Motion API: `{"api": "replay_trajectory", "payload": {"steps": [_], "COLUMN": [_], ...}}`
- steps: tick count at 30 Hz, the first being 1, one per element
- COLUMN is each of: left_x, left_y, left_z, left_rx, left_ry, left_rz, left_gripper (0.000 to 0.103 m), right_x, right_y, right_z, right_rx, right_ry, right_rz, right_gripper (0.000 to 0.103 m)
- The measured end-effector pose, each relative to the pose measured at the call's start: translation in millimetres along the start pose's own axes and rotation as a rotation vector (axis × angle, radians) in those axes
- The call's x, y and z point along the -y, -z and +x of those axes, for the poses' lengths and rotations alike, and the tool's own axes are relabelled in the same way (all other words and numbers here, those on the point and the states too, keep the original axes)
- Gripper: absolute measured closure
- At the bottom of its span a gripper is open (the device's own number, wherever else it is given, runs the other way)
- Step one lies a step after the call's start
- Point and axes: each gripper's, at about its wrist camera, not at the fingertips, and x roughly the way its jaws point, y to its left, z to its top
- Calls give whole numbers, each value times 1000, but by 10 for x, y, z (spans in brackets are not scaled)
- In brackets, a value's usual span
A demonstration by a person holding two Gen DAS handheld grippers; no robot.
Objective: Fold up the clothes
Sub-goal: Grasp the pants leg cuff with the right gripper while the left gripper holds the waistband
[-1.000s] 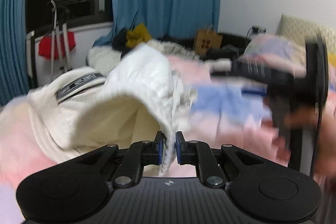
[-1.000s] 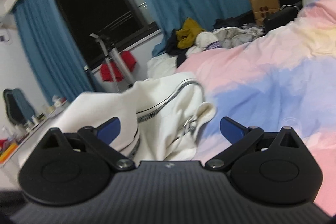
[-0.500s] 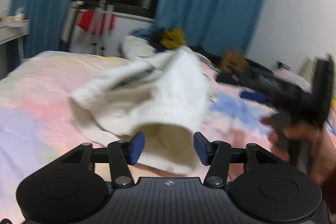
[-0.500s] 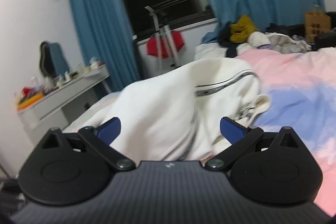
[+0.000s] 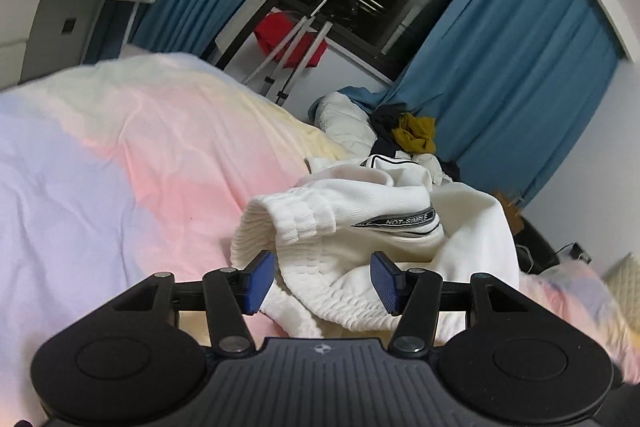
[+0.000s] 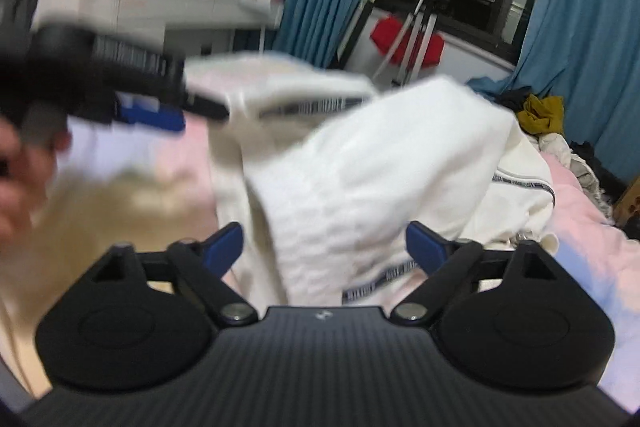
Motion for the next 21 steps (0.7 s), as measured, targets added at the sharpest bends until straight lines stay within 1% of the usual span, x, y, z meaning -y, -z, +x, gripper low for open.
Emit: {"api": "replay_trajectory", "payload": {"steps": [2, 5, 8, 9, 11, 13, 14, 16, 17, 19, 21], "left_x": [-53, -83, -91, -88, -93, -97, -94, -54, -42, -63, -102], "left_y": [34, 82, 130, 147, 175, 205, 217, 247, 249, 297, 346], "left_z": [41, 26, -4, -17, -40, -43, -52, 4, 37, 71, 68], "left_rx": [-10, -20, -29, -31, -29, -22, -20, -19, -21, -17, -22], "left_ry": [9, 37, 62, 68, 75, 84, 90, 87, 84, 44, 12], "left_rz": [-21, -57, -83, -88, -105, -120, -123, -134, -143, -155, -172], "left_gripper": [47, 47, 46, 45, 39, 34, 31, 28, 28, 27, 27], "right_x": [126, 320, 687, 827, 1063, 1175, 1228, 1211, 1174, 1103, 1072], "right_y": [44, 110, 205, 276, 434, 556, 614, 612, 585, 530, 475], "right_z": [25, 60, -43, -52, -59, -23, -5, 23, 25, 28, 24], "right_rx": [-60, -148, -186, -202, -238, -258, -267, -262, -251, -229, -212], "right_ry": [47, 116, 146, 141, 128, 86, 66, 48, 45, 40, 53], "right_rz": [57, 145, 400, 490, 674, 805, 867, 874, 853, 811, 766], "right_gripper": [37, 39, 39, 41, 45, 51, 55, 60, 62, 62, 62]}}
